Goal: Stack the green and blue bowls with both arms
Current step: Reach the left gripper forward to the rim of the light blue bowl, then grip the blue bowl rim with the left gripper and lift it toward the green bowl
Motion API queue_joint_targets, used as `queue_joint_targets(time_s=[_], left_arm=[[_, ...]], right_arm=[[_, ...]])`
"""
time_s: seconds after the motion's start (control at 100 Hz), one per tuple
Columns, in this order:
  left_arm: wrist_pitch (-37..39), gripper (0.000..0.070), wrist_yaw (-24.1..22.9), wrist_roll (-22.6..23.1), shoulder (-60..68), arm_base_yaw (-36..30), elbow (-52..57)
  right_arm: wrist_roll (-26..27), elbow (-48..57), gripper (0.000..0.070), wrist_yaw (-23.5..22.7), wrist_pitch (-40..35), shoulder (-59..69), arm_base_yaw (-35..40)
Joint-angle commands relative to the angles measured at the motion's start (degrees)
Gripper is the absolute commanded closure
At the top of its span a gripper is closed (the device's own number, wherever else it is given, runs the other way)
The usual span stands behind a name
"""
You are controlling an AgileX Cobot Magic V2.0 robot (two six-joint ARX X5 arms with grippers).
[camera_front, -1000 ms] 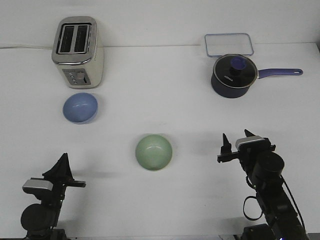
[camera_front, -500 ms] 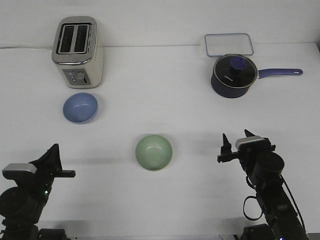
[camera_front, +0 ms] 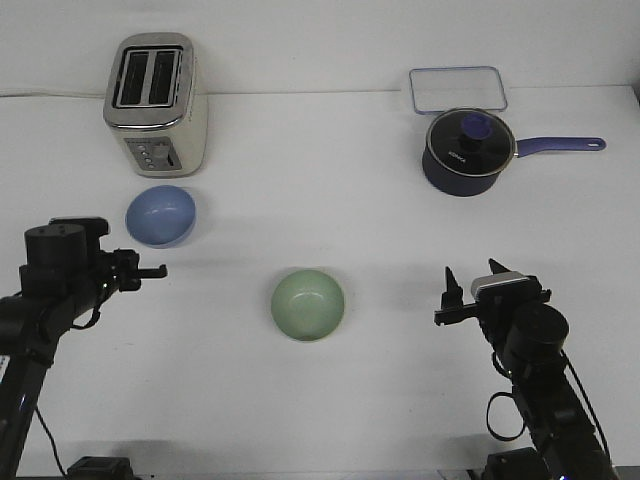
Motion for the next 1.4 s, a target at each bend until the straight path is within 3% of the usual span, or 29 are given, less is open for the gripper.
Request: queue_joint_targets(time_s=[0.0,0.32,0.38,0.49,0.53,0.88,1.24,1.39], left_arm=[[0.1,0.0688,0.2,1.3,1.8,0.0,2.6],[-0.2,0.0661,0.1,1.4,3.1,0.0,3.3],[-0.2,0.0553,0.1,1.3,3.1,0.0,3.3],[-0.3,0.0237,0.1,0.5,3.1,0.0,3.3],[-0.2,0.0183,0.1,0.6,3.1,0.0,3.3],[3.1,0.0184,0.0,-0.1,7.1,4.2,4.2],[3.5,0.0185,0.2,-0.5,30.6,11.5,16.0],[3.9,0.0185,3.4,-0.5,38.5,11.6,21.6]], right_arm=[[0.2,0.4,0.0179,-0.1,0.5,0.3,0.1],[0.2,0.4,0.0179,0.0,0.6,0.3,0.1],[0.2,0.4,0.0179,0.0,0.6,0.3,0.1],[0.2,0.4,0.0179,0.0,0.6,0.3,0.1],[0.2,0.4,0.0179,0.0,0.6,0.3,0.1],[0.2,0.4,0.0178,-0.1,0.9,0.3,0.1],[0.2,0.4,0.0179,-0.1,1.0,0.3,0.1],[0.2,0.4,0.0179,-0.1,1.0,0.3,0.1]])
